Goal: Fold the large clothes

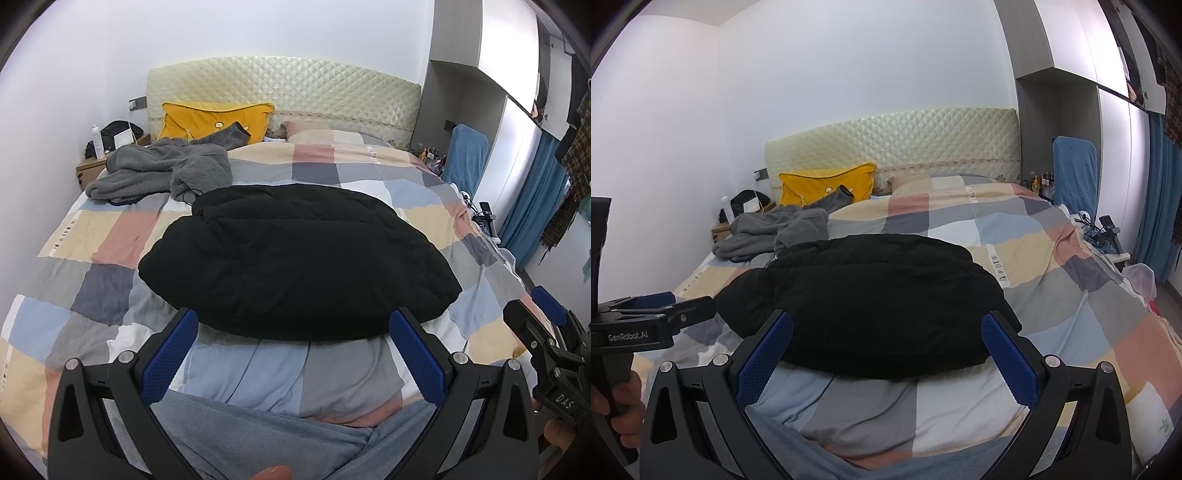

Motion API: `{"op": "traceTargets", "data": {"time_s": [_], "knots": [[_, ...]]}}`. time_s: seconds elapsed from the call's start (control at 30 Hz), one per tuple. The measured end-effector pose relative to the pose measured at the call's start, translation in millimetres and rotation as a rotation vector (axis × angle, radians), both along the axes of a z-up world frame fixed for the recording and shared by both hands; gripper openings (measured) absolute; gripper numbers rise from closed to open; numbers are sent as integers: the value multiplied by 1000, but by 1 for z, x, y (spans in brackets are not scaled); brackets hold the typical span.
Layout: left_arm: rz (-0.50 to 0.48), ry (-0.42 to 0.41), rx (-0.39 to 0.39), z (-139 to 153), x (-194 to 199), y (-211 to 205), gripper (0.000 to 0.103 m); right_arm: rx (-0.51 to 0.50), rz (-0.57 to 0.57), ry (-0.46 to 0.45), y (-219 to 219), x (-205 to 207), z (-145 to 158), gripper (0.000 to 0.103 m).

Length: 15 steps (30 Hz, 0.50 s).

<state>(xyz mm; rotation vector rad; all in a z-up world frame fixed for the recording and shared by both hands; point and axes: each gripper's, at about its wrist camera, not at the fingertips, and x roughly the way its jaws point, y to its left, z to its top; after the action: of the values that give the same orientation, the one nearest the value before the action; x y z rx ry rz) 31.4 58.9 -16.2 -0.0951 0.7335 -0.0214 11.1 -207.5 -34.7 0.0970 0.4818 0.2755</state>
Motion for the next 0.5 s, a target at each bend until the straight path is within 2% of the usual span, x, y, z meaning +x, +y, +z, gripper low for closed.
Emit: {"op": "traceTargets", "data": {"time_s": [0.5], "knots": [[-16,11,5,-2,2,2,103,1,-27,7,-4,-4,-3,103]]}}
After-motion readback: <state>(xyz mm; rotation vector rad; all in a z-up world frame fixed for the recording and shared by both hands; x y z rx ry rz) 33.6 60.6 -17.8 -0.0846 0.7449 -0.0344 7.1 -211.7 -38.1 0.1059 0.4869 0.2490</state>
